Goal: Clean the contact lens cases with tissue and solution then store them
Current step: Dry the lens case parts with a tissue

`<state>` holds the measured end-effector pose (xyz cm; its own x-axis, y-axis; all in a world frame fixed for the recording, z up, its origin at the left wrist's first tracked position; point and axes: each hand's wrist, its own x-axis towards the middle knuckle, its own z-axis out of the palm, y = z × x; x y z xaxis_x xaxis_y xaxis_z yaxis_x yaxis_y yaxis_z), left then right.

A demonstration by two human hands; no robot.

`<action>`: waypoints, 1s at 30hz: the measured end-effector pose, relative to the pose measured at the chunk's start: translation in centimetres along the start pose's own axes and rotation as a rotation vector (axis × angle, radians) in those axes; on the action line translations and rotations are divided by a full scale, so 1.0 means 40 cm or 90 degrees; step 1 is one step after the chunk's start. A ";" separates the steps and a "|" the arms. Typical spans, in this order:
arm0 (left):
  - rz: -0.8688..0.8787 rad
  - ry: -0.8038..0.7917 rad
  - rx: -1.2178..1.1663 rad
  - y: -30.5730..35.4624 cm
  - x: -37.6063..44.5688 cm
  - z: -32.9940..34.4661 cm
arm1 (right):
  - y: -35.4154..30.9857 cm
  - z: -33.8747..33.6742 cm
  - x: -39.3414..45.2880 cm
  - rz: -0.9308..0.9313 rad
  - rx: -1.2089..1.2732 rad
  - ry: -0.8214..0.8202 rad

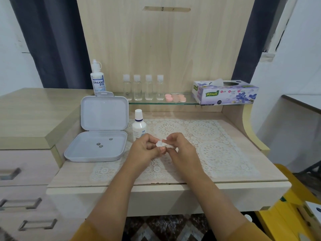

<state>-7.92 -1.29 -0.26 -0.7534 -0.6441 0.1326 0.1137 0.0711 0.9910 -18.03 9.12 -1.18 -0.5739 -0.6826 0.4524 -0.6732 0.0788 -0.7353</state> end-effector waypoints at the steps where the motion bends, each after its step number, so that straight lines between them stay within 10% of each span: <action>1: 0.001 0.004 0.006 -0.001 0.001 0.002 | -0.001 0.002 0.000 -0.002 -0.002 0.005; 9: 0.048 0.084 0.000 -0.006 0.013 -0.009 | 0.004 -0.025 0.013 0.152 0.308 0.235; 30: 0.103 0.019 0.069 -0.005 0.009 -0.004 | 0.008 -0.060 0.036 0.311 0.716 -0.110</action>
<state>-8.10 -1.65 -0.39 -0.7115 -0.6397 0.2906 0.1598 0.2555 0.9535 -20.21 9.91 0.45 -0.5263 -0.8503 0.0000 0.4172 -0.2582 -0.8714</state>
